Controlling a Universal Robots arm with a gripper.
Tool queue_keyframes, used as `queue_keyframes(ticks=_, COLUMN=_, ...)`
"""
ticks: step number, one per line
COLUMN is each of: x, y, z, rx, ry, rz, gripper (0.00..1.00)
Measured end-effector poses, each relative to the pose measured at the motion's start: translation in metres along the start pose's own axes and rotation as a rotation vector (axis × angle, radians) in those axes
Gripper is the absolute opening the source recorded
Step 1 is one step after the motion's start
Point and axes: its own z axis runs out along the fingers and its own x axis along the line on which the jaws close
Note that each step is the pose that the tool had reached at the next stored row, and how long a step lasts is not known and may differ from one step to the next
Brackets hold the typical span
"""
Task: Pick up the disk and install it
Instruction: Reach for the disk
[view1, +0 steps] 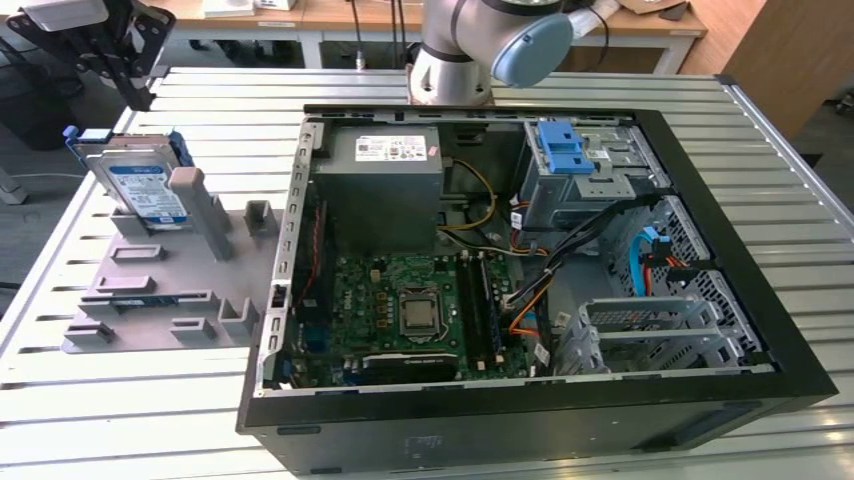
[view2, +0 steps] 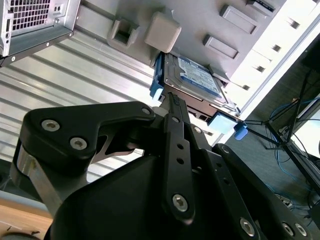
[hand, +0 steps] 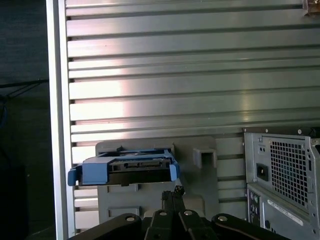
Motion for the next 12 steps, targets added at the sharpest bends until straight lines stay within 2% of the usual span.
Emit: queue_keyframes(ticks=12, x=0.0092, y=-0.0008, z=0.0001, rx=-0.0001, ry=-0.0001, rz=0.0, gripper=0.11)
